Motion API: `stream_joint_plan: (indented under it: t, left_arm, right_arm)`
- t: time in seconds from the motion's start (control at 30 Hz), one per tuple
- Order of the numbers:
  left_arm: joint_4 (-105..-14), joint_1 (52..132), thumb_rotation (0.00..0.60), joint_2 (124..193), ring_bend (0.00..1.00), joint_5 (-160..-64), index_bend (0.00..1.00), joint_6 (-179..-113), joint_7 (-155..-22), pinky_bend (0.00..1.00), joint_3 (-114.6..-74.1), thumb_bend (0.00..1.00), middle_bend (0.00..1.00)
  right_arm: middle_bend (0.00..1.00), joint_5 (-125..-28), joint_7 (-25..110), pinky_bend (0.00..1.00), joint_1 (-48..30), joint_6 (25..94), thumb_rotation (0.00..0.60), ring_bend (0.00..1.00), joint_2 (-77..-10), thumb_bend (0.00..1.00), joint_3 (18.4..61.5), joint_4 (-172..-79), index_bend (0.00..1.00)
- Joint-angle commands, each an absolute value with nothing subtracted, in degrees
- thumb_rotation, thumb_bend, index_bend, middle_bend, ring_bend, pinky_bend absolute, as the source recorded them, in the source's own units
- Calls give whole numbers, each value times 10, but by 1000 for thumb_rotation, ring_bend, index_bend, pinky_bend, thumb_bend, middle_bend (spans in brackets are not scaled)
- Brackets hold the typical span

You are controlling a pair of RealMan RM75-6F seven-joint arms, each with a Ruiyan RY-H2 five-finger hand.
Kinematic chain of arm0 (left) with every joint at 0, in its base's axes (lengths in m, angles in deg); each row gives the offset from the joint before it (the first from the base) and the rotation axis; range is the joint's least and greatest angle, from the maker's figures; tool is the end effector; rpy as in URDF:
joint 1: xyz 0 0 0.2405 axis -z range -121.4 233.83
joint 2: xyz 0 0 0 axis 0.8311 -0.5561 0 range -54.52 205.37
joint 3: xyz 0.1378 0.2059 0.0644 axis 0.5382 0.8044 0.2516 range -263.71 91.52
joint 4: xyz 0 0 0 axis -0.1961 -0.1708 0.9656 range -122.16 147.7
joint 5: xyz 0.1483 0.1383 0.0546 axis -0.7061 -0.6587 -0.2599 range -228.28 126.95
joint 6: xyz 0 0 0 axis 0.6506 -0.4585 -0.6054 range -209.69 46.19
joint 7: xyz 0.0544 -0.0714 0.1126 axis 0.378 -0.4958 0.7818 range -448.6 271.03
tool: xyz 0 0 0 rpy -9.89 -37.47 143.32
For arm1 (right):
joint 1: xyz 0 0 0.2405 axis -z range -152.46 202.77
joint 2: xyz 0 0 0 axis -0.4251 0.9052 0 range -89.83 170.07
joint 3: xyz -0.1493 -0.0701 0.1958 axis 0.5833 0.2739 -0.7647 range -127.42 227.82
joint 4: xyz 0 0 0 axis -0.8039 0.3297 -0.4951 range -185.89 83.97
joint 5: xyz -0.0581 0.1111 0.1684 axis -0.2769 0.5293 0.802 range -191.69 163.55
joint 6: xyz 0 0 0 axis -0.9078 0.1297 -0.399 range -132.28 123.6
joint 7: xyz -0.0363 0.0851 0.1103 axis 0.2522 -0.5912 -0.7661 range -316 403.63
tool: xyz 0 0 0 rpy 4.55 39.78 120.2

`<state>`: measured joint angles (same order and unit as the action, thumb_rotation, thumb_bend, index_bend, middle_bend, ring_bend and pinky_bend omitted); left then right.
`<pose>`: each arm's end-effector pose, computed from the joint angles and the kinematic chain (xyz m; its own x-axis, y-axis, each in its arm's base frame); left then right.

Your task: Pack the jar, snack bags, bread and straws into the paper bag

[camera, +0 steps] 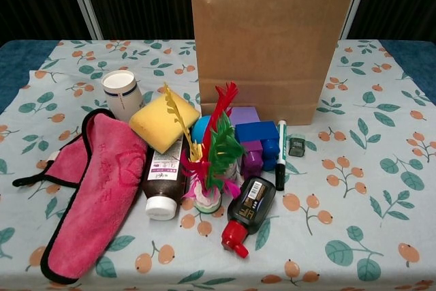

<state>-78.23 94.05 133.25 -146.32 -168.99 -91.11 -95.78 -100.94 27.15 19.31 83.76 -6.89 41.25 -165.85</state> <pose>-0.1299 0.3256 0.2068 0.3101 -0.3885 0.8677 0.6171 -0.6121 -0.4945 -0.2257 -0.1968 0.2315 0.0089 0.1018 0.9948 -0.9894 -0.1434 0.0235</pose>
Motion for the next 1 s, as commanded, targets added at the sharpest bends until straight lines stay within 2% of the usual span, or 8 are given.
stream_joint_plan:
  t: [0.03, 0.27, 0.47, 0.77, 1.0]
  left_arm:
    - [-859, 975, 600, 1326, 497, -1390, 614, -1668, -914, 606, -1026, 329, 643]
    - [-886, 1047, 600, 1419, 497, -1297, 614, -1638, -899, 602, -1110, 329, 643]
    - [-934, 1088, 600, 1503, 497, -1158, 614, -1619, -926, 602, -1179, 329, 643]
    - [-952, 1125, 600, 1551, 497, -1032, 614, -1587, -920, 601, -1233, 329, 643]
    - [-948, 1149, 600, 1576, 497, -981, 614, -1573, -925, 599, -1262, 329, 643]
  right_arm:
    - [179, -1008, 273, 0, 192, 834, 600, 14, -72, 0, 413, -1656, 99]
    - [179, -994, 266, 0, 179, 818, 600, 14, -97, 0, 409, -1634, 99]
    - [179, -969, 264, 0, 163, 799, 600, 14, -113, 0, 397, -1615, 99]
    - [180, -945, 295, 0, 157, 785, 600, 14, -111, 0, 392, -1603, 99]
    - [179, -926, 389, 0, 164, 786, 600, 15, -150, 0, 412, -1529, 100]
